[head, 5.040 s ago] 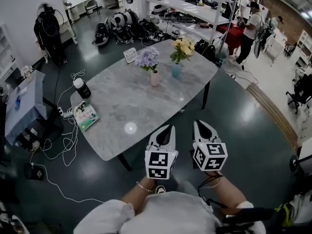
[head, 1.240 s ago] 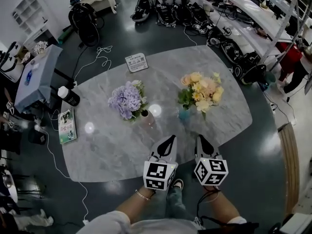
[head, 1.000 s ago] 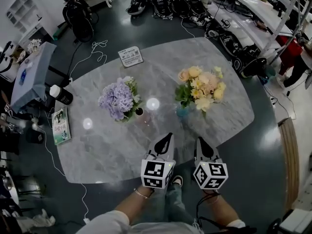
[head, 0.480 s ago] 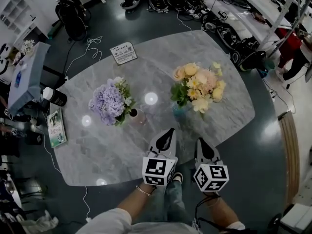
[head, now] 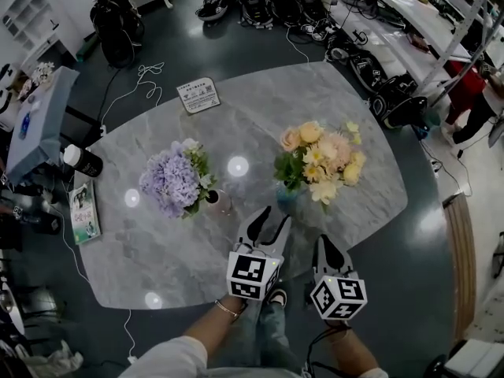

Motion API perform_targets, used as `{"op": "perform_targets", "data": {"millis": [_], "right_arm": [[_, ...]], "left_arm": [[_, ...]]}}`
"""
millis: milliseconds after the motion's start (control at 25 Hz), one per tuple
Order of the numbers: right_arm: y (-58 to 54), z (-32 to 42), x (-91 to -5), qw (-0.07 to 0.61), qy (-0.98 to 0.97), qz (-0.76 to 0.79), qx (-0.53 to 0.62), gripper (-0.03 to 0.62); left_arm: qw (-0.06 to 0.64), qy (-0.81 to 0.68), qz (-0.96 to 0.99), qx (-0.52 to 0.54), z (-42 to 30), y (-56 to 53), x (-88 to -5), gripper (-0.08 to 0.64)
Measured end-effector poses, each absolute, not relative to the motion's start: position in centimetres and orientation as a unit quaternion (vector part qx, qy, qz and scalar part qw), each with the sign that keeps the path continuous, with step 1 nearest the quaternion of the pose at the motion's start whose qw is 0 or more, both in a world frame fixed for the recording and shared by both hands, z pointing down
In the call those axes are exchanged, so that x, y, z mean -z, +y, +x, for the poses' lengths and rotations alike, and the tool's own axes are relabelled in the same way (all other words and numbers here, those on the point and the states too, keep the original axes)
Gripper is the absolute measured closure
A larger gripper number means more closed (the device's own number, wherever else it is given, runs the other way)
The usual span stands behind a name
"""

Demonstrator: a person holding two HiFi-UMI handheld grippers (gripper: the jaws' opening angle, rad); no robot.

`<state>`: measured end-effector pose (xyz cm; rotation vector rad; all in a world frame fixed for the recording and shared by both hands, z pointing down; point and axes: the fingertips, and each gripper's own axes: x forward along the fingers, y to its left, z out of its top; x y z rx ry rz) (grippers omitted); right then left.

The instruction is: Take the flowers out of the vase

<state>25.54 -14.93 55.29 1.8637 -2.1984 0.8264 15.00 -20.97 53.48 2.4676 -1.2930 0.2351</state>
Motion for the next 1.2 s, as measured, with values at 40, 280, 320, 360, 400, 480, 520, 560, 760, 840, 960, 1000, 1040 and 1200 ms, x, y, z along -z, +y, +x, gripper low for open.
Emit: {"op": "perform_targets", "data": {"millis": [40,280,320,360,400,480,520,560,760,840,960,1000,1040,1200], "right_arm": [[-15.1,25.7,-55.3,0.072,-0.731,0.621,-0.275,0.588],[-16.1,26.1,-55.4,0.070,-0.726,0.627,-0.275,0.588],[-16.2,26.1,-55.5,0.070,-0.725,0.628,-0.275,0.588],[-16.3,26.1,-55.6,0.070,-0.724,0.628,-0.275,0.588],[-16.4,26.2,-55.7,0.070,-0.724,0.628,-0.276,0.588],[-16.5,26.2,-55.9,0.070,-0.722,0.629,-0.280,0.588],[-16.6,26.2,-56.0,0.070,-0.721,0.630,-0.281,0.588],[-16.7,26.2,-56.1,0.070,-0.720,0.631,-0.282,0.588],[-17.3,26.3,-56.8,0.068,-0.716,0.632,-0.290,0.588],[-17.5,26.2,-57.0,0.068,-0.716,0.630,-0.293,0.588],[-18.2,26.0,-56.8,0.060,-0.720,0.625,-0.293,0.588],[-18.5,25.9,-56.6,0.054,-0.724,0.622,-0.292,0.588],[-18.8,25.7,-56.3,0.047,-0.730,0.617,-0.290,0.588],[-20.0,25.1,-55.2,0.022,-0.748,0.604,-0.275,0.587]], "left_arm": [[0.174,-0.455,0.870,-0.083,15.1,-21.3,-53.6,0.376],[0.157,-0.448,0.874,-0.102,15.9,-23.1,-54.6,0.294],[0.155,-0.446,0.875,-0.106,16.1,-23.4,-54.8,0.282],[0.153,-0.446,0.875,-0.108,16.2,-23.7,-55.0,0.274],[0.151,-0.447,0.875,-0.111,16.4,-24.0,-55.2,0.267],[0.148,-0.447,0.875,-0.115,16.6,-24.6,-55.5,0.262],[0.147,-0.446,0.875,-0.117,16.7,-24.9,-55.7,0.262],[0.147,-0.444,0.876,-0.120,16.9,-25.2,-55.9,0.262],[0.145,-0.439,0.877,-0.134,17.2,-26.5,-56.5,0.264],[0.146,-0.432,0.879,-0.142,17.4,-26.6,-56.9,0.264],[0.149,-0.423,0.882,-0.145,17.7,-26.8,-57.2,0.268],[0.148,-0.424,0.882,-0.145,17.7,-26.8,-57.2,0.273],[0.147,-0.425,0.881,-0.145,17.6,-26.9,-57.2,0.289],[0.142,-0.420,0.884,-0.145,17.5,-27.1,-57.2,0.301]]}}
